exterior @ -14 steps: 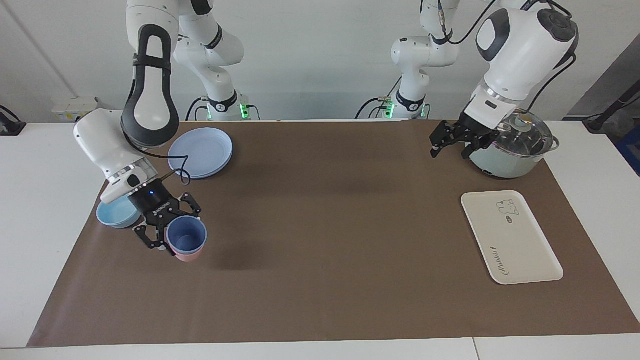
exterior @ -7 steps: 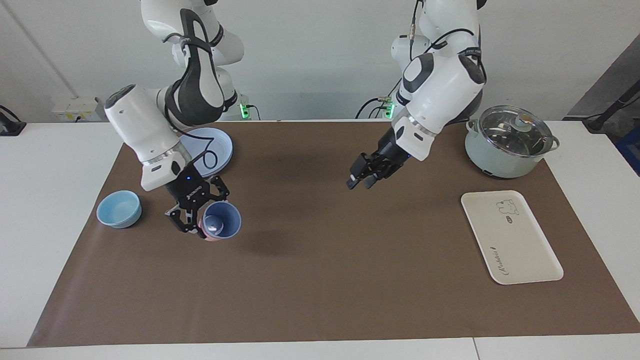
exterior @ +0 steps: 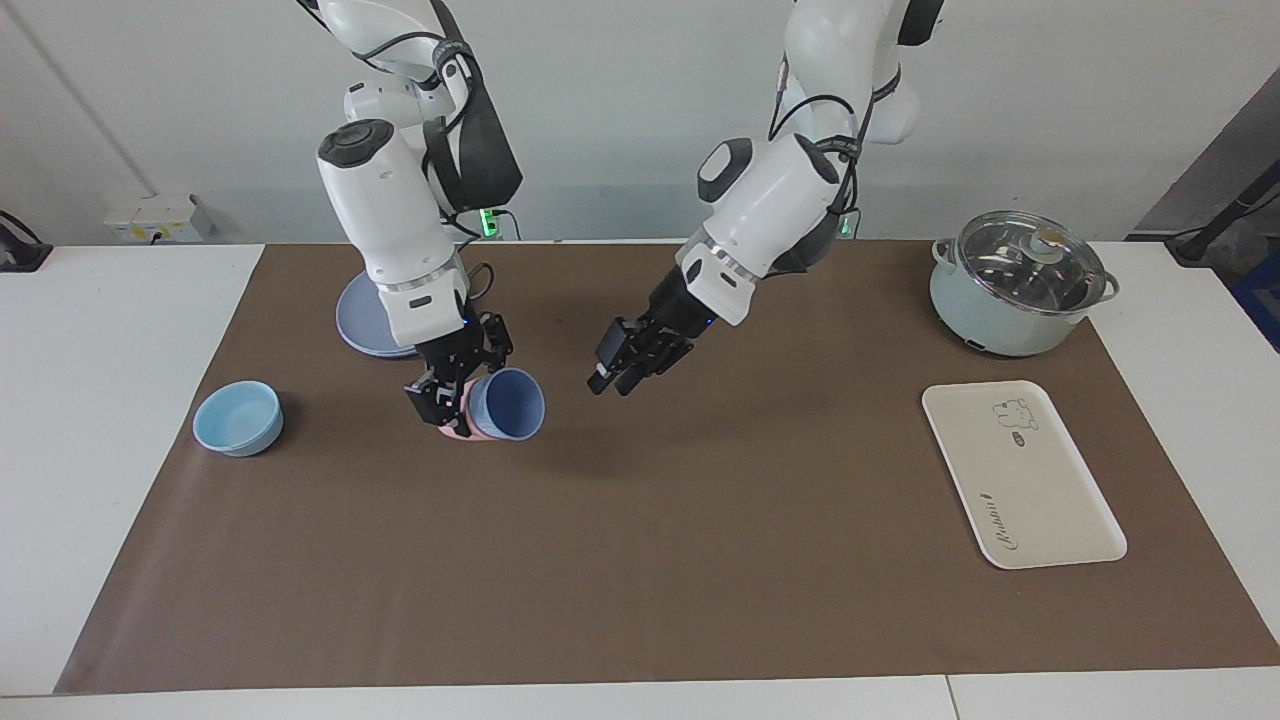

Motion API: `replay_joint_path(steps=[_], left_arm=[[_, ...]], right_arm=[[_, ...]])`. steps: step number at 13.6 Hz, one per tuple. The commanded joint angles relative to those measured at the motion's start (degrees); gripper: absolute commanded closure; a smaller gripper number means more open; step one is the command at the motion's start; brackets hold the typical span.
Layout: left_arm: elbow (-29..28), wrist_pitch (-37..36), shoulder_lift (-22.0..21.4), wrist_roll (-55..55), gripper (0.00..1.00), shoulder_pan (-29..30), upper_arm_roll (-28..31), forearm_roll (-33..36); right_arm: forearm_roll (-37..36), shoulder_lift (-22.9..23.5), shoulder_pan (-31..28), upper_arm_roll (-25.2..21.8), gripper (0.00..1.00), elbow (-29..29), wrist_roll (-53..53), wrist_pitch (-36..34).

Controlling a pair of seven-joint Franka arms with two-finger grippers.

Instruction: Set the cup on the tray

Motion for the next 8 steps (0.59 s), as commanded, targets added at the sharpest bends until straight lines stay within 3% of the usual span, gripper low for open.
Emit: replay_joint_path(steps=[1, 4, 8], left_arm=[[5.4, 2.0, 4.7, -2.2, 0.46, -1.3, 0.9, -0.4], [9.4, 2.0, 7.9, -3.9, 0.46, -2.0, 0.9, -0.4], [9.7, 1.7, 8.0, -4.0, 0.46, -3.4, 0.5, -0.3]], right_arm=[[-4.3, -1.0, 0.9, 0.1, 1.00, 0.2, 2.1, -2.1], [-4.4, -1.2, 0.9, 0.1, 1.00, 0.1, 2.1, -2.0], [-4.4, -1.2, 0.9, 0.1, 1.00, -0.2, 2.1, -1.7]])
